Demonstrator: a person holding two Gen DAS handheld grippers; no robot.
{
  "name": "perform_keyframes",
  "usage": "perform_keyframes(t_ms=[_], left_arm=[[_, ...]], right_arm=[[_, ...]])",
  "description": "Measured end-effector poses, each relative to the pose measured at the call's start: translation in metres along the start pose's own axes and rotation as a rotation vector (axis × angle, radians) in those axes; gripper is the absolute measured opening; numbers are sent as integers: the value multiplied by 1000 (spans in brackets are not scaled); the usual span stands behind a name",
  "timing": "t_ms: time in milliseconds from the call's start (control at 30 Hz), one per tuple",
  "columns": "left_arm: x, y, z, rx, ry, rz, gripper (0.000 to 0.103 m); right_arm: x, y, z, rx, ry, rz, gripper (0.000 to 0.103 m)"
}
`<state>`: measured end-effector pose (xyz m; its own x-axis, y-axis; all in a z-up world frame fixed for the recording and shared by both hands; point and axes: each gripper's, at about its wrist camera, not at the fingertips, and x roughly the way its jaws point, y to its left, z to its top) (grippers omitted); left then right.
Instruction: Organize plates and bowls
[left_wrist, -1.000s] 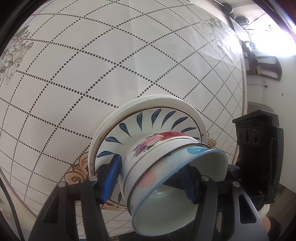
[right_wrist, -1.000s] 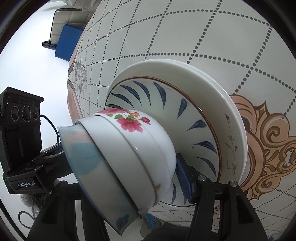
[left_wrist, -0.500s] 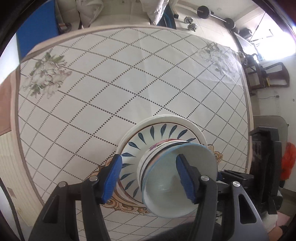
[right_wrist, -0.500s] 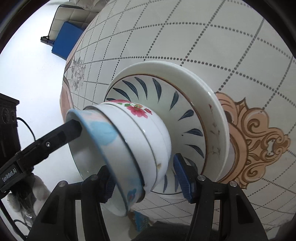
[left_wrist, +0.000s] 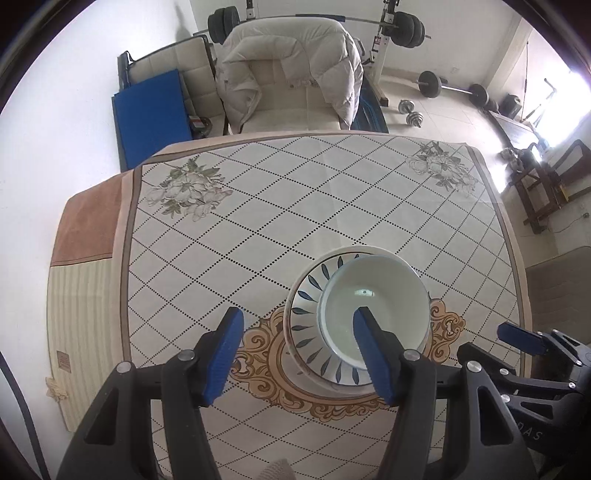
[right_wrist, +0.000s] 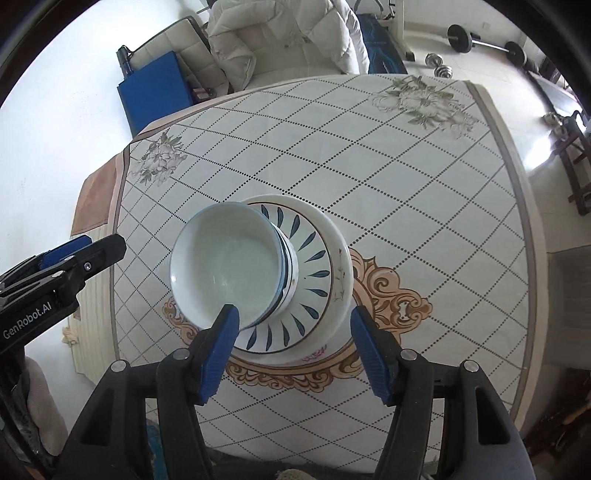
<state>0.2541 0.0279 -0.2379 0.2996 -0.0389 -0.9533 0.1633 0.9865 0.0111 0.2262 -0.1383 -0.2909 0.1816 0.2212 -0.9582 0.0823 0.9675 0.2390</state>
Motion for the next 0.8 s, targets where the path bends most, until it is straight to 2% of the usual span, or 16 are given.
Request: perform_keyframes(t_ms=[67,100,133,167,200,233,300,400,633,800], left_arm=[[-12,0,-8,-13,-24,14,60],[-17,0,-11,-18,-34,14,64],[-22,0,-14,-26,-43,17,65],[-28,0,-17,-31,-53,17,70],[-33,-1,-20,-30,-59,15,79],[-39,-1,-23,-32,-71,18,81],[-51,-4,-28,-31,-104,36,83],[-71,-8,-36,-45,-169,60,94],[-111,-16,-56,-70,-269,77,94],[-140,-30,-79,-76,-307,80,94]], right_arm=[[-15,3,-9,-8,-28,-21,73],[-21,6,-14,-17,-38,-35,74],[-28,9,-18,-25,-54,-45,79],[-35,11,-22,-33,-72,-61,88],[-42,14,-26,-42,-90,-77,92],[-49,16,-30,-52,-108,-89,98],[-66,18,-38,-60,-145,-112,99],[-89,23,-49,-75,-208,-155,99],[-133,25,-69,-95,-332,-206,103],[-160,26,-87,-111,-370,-178,103]])
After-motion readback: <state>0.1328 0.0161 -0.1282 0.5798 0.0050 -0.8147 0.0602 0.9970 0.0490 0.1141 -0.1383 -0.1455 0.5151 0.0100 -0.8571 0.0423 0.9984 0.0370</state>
